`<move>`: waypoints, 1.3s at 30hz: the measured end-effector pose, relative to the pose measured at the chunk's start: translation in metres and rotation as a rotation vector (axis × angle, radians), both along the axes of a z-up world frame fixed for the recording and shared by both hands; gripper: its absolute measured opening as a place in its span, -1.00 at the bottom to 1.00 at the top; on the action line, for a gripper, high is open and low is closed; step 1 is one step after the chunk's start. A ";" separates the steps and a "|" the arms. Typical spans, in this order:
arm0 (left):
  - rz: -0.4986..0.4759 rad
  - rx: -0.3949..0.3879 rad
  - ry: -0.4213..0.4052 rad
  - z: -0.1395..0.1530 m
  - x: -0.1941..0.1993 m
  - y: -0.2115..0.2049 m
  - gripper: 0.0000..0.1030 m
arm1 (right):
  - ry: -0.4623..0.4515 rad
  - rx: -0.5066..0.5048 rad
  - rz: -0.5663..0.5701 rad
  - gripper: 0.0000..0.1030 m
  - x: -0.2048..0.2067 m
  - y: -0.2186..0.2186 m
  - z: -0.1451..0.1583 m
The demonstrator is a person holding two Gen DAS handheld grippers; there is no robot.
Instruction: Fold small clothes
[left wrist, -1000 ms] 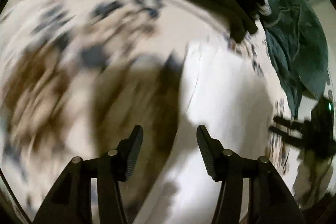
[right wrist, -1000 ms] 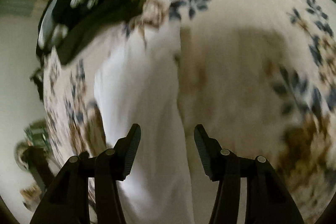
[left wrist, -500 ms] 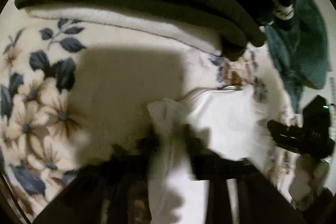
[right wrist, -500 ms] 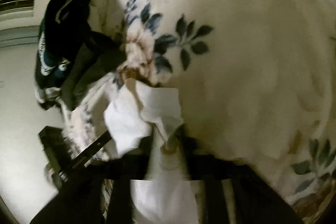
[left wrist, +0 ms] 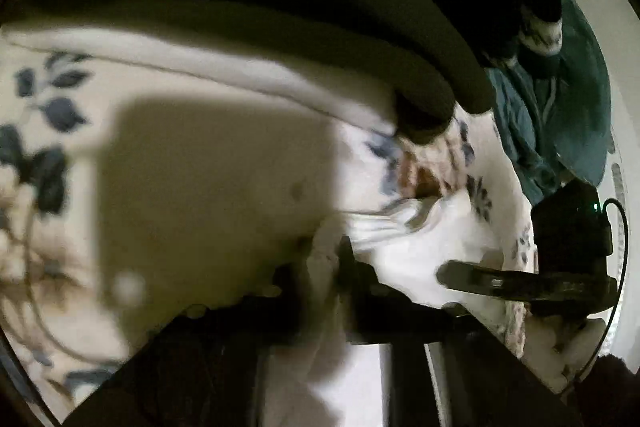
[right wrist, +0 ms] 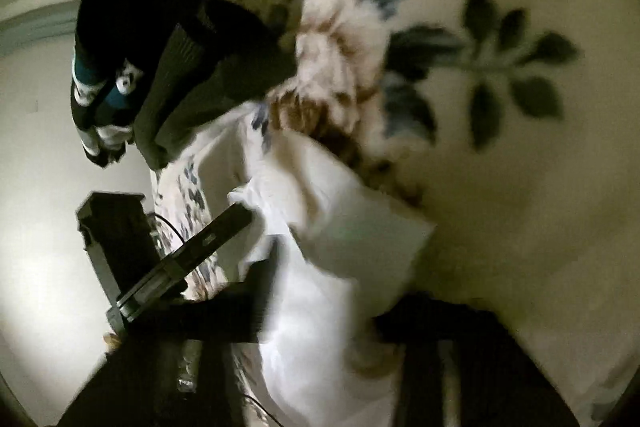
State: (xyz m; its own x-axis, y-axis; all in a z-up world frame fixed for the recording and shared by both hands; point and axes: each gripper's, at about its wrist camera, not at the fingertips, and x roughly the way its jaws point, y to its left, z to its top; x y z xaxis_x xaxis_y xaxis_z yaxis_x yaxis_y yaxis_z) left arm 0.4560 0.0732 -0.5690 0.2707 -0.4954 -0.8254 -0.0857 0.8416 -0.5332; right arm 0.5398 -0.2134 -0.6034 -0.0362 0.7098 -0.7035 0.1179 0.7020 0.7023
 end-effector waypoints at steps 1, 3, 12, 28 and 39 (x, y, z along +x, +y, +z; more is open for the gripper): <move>-0.003 0.004 -0.020 0.003 -0.003 0.001 -0.82 | -0.014 -0.021 0.011 -0.75 0.000 0.003 0.002; -0.002 0.002 -0.048 0.009 -0.006 0.003 -0.82 | -0.051 -0.048 0.030 -0.83 -0.001 0.004 0.013; 0.010 0.007 -0.177 0.071 -0.038 0.018 -0.83 | -0.259 -0.088 0.080 -0.87 -0.033 0.016 0.080; 0.072 0.001 0.077 0.070 -0.234 0.038 -0.55 | -0.385 -0.188 0.470 -0.87 -0.234 0.051 0.114; 0.229 -0.023 0.162 0.082 -0.268 0.067 -0.53 | -0.251 -0.207 0.414 0.10 -0.282 -0.008 0.109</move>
State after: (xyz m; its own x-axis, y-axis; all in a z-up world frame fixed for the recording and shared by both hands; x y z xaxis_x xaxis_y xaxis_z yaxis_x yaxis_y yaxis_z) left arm 0.1879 0.1398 -0.4867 0.2431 -0.4560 -0.8561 -0.3581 0.7781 -0.5161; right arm 0.2579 -0.2214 -0.4944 -0.0968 0.5166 -0.8507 -0.3525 0.7815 0.5147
